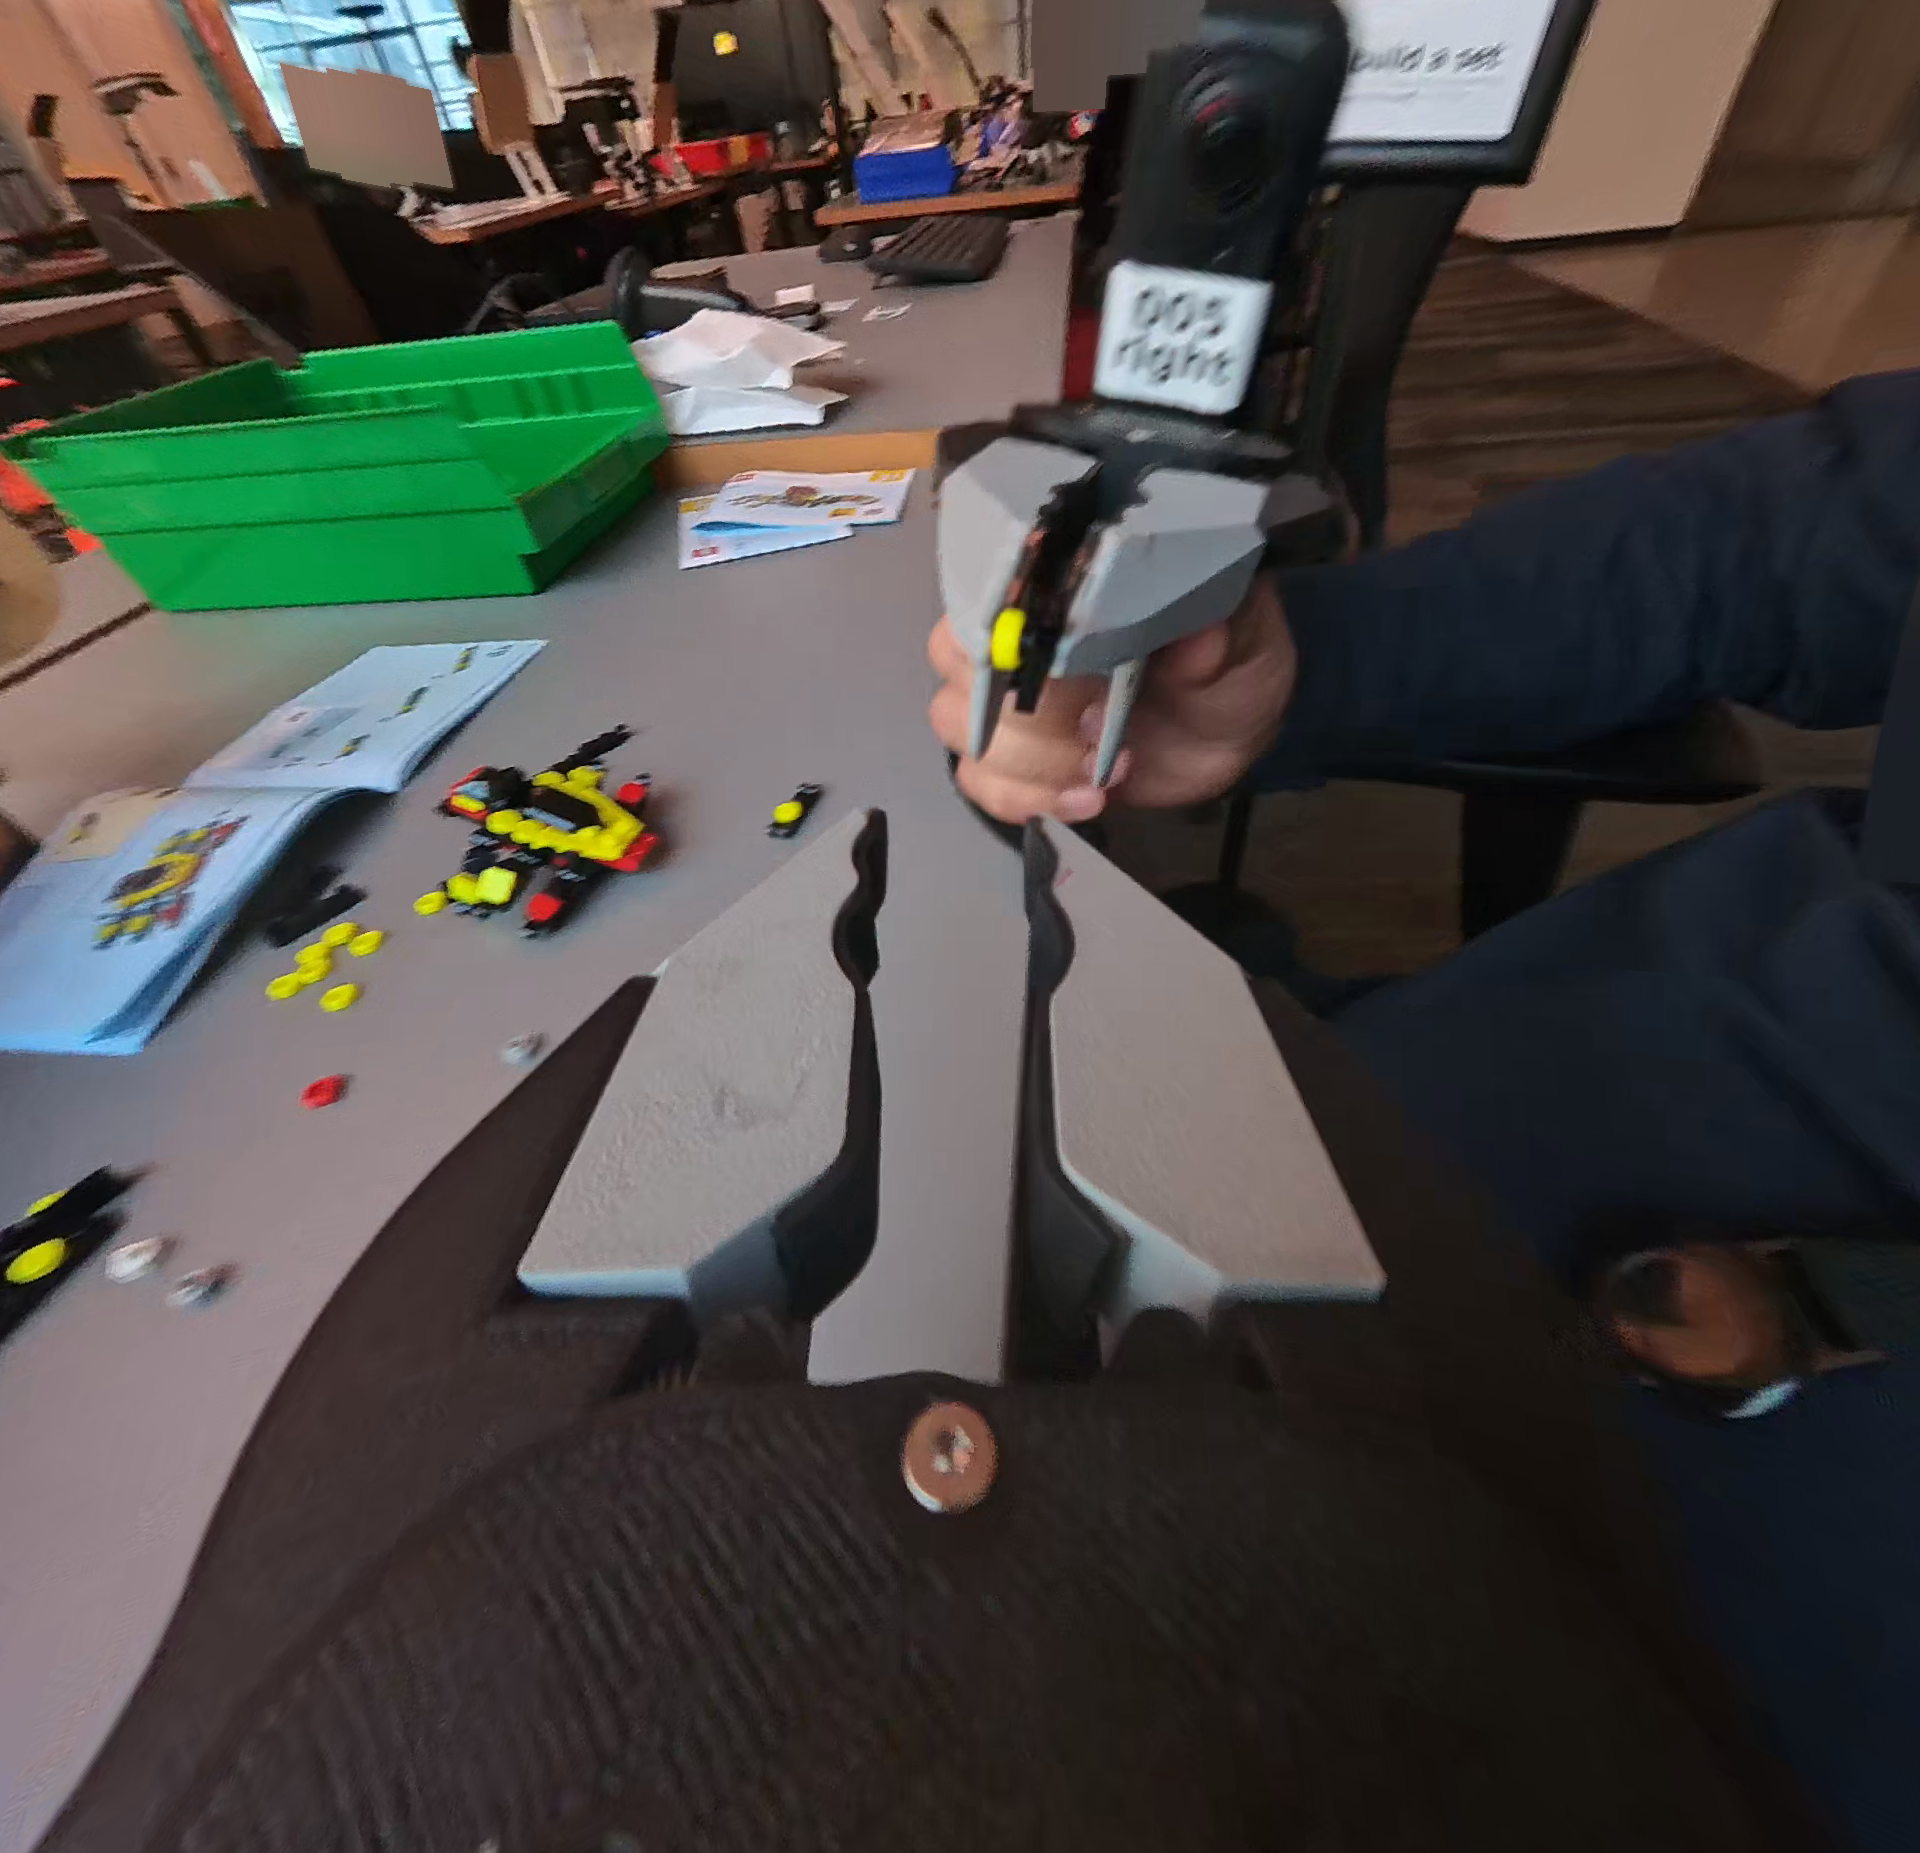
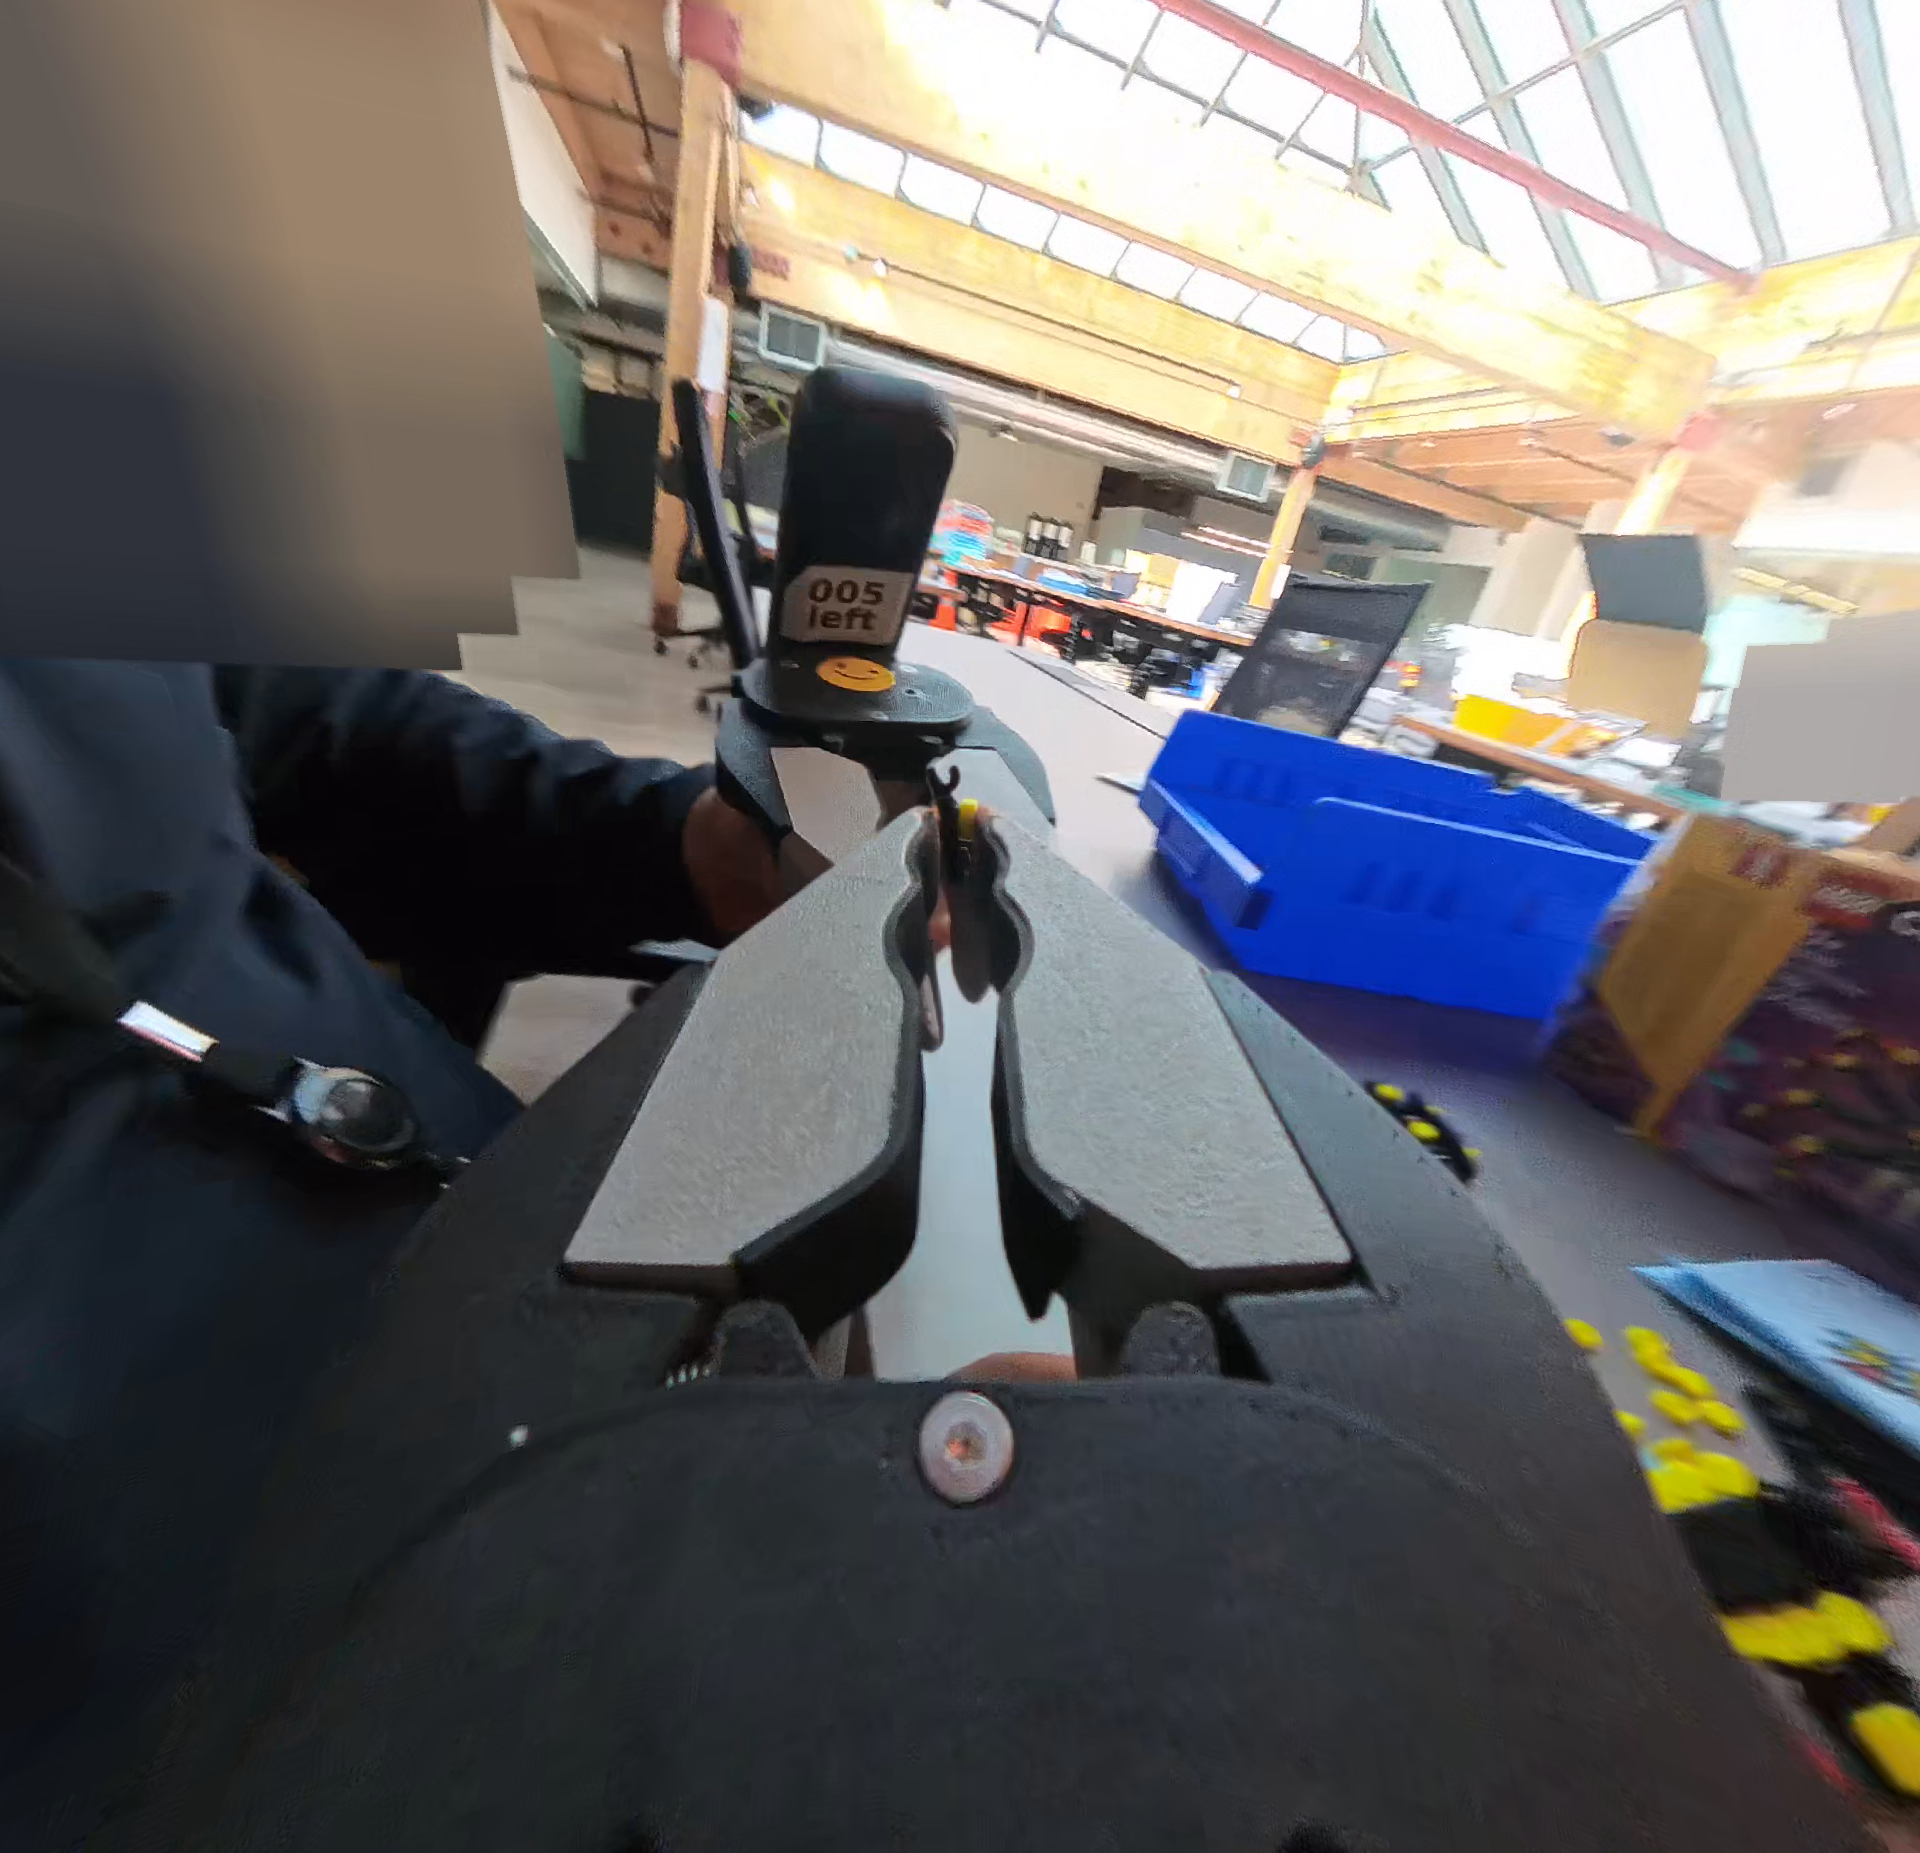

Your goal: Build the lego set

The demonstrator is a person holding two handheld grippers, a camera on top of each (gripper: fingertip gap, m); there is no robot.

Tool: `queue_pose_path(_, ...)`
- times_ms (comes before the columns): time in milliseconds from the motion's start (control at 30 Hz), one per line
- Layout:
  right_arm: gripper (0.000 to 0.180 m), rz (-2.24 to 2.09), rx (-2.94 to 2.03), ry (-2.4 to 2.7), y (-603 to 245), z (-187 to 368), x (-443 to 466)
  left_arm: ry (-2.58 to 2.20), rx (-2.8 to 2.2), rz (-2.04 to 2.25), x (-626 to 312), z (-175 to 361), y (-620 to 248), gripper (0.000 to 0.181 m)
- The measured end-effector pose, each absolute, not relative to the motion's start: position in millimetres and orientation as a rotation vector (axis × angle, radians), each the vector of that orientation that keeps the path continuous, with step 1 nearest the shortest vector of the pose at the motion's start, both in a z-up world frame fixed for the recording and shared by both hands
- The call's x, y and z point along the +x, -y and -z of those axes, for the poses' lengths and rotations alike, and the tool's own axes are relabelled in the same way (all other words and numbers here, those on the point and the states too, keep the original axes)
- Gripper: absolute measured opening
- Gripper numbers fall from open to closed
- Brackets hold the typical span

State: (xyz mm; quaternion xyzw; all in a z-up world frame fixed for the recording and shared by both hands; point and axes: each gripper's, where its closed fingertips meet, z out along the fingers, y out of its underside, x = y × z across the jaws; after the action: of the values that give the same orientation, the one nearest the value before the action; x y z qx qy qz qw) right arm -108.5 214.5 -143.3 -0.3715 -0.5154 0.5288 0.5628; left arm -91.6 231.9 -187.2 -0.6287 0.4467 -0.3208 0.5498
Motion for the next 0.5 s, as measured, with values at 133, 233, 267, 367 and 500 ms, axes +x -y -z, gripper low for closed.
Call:
queue_pose_path(133,0.003,-1.508,-0.882,1.111,-208,137,-102,-1.037,-1.433,0.896,-77,183,-216,0.023)
queue_pose_path(233,0.003,-1.55,-0.921,1.125,-208,143,-106,-1.0,-1.392,0.92,-78,175,-216,0.02)
queue_pose_path(267,0.003,-1.556,-0.924,1.126,-207,143,-107,-0.99,-1.375,0.929,-80,172,-216,0.017)
queue_pose_path(367,0.003,-1.54,-0.945,1.128,-209,145,-110,-0.945,-1.363,0.957,-87,167,-218,0.015)
queue_pose_path(500,0.003,-1.507,-0.967,1.121,-212,147,-113,-0.902,-1.347,1.027,-92,159,-218,0.007)
